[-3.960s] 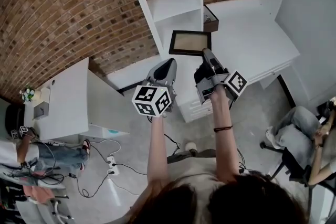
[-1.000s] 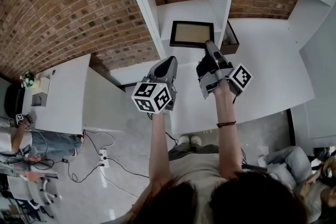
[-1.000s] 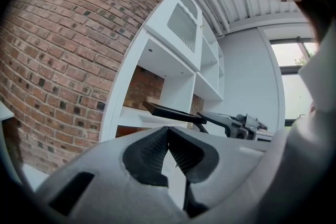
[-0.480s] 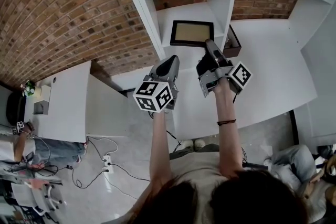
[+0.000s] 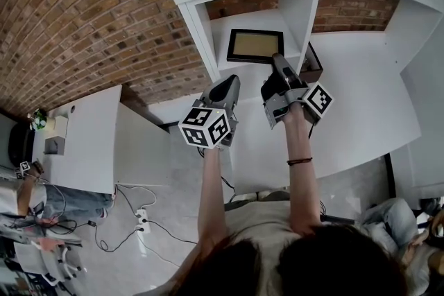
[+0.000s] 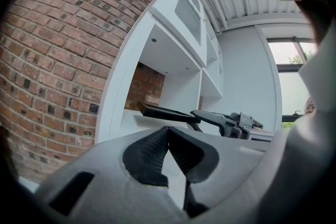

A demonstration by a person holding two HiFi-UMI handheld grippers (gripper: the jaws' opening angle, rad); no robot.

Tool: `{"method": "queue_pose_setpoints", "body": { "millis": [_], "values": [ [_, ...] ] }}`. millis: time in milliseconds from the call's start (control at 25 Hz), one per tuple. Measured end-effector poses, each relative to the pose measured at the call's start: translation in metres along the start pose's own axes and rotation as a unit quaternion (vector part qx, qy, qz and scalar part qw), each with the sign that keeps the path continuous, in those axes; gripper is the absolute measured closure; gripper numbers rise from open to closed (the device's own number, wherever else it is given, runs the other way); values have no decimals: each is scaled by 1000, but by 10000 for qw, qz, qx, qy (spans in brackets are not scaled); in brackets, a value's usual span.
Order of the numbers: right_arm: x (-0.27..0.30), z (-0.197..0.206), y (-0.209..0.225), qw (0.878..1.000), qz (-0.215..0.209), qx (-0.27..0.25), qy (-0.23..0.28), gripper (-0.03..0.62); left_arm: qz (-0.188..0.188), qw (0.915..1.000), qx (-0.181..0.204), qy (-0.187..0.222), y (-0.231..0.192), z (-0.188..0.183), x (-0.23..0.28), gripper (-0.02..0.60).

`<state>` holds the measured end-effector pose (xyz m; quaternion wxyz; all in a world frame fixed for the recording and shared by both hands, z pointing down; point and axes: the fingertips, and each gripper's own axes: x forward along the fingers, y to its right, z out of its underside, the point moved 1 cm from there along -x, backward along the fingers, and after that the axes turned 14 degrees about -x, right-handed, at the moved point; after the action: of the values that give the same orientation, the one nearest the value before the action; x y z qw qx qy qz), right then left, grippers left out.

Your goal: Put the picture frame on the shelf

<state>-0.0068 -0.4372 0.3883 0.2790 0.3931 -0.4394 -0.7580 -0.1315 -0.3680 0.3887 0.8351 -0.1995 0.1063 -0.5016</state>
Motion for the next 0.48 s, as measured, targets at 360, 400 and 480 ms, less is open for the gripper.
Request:
{"method": "queue_pose_setpoints", "body": {
  "millis": [360, 400, 480],
  "values": [
    [12, 6, 10, 9999, 98, 9, -88, 520, 13, 10000, -3, -33, -9, -4, 9, 571],
    [12, 7, 12, 9999, 117, 8, -103, 520, 14, 10000, 1, -39, -10, -4, 9, 571],
    [14, 7, 13, 9998, 138, -17, -139, 519, 16, 10000, 1, -54, -10, -5, 11, 571]
  ]
}}
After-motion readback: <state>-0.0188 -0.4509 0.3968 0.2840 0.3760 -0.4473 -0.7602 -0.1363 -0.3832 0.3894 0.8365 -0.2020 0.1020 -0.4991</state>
